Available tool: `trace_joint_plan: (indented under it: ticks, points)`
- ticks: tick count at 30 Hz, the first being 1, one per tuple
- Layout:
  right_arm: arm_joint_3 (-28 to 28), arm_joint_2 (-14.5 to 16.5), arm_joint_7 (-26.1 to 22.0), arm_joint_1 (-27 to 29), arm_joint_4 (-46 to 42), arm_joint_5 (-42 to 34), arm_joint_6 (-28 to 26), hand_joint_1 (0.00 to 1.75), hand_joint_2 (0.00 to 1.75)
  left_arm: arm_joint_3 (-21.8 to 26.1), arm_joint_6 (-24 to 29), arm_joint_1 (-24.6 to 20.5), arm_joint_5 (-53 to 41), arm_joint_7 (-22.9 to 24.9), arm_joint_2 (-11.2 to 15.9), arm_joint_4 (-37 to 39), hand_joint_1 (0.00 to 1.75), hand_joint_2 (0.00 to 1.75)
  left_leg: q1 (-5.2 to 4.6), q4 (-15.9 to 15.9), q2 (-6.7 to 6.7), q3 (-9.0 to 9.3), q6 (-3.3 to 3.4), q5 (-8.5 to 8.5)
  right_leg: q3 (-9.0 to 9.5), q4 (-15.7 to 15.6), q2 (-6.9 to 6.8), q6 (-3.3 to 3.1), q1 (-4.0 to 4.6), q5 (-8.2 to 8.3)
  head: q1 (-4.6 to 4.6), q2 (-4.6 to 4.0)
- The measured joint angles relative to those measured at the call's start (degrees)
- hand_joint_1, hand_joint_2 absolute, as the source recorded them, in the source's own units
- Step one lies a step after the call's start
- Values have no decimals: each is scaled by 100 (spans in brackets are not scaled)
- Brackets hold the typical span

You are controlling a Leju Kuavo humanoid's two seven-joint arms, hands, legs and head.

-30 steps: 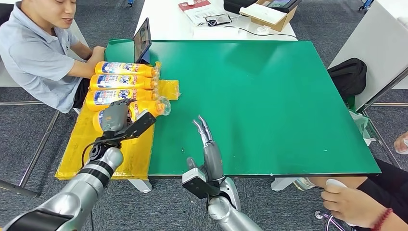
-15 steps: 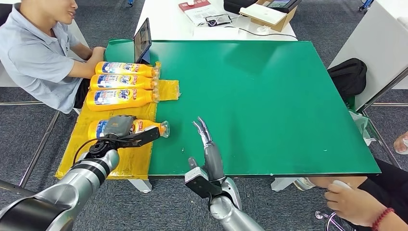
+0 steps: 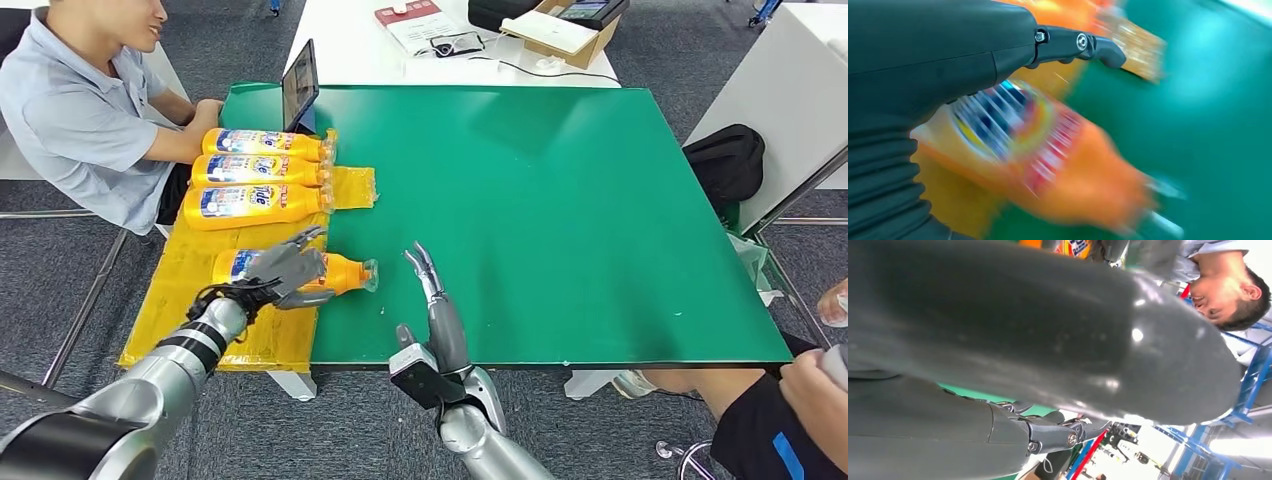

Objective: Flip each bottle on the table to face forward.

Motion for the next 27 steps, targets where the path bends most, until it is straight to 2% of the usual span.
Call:
trace_joint_plan:
  ticks: [4,8,12,14,16,18,23,25,27]
  points:
    - [16,-21,0,-27,0,-69,-51,0,0,491,-231,322,998,-511,-256,-457,0,0,-2,2,4,0,1,0,-4,-1,2,2,0,3,-1,0]
    - [26,-21,0,-38,-1,-69,-140,0,0,874,-137,628,1897,-595,-526,-1140,0,175,-1,2,3,-2,0,0,-5,0,2,1,1,2,-1,0]
    - [27,-23,0,-20,-86,-162,-288,0,0,1132,-161,999,3399,-591,-812,-2057,0,175,0,2,5,-6,-1,-1,-12,0,4,1,1,1,-2,0]
    - [12,-19,0,-8,-177,-375,-195,0,0,1187,-78,1213,4118,-512,-946,-2597,0,175,0,1,5,-9,-1,-2,-14,0,4,0,1,0,-1,0]
    - [-72,16,1,3,-253,-636,-12,0,87,1188,318,1415,4477,-537,-1053,-3068,0,175,0,1,6,-11,0,-2,-17,-1,4,0,1,0,-1,0]
    - [-205,69,1,-5,-308,-680,-63,0,175,1151,914,1549,4529,-671,-1142,-3375,0,175,0,1,4,-13,0,-2,-20,-1,3,0,1,0,-2,0]
    - [-631,247,0,-203,-343,-253,-628,0,175,927,2749,1547,4168,-1125,-1343,-3480,0,175,-1,2,3,-15,2,1,-20,-1,2,2,0,4,-2,0]
    - [-909,363,0,-316,-331,146,-671,0,175,859,3109,1455,4178,-1182,-1405,-3372,0,175,-1,3,4,-15,4,3,-20,-1,2,3,0,5,-1,0]
    - [-1126,450,0,-416,-303,381,-676,0,175,836,3195,1360,4259,-1194,-1450,-3226,0,175,-1,3,3,-15,6,5,-19,-1,1,3,0,5,-1,0]
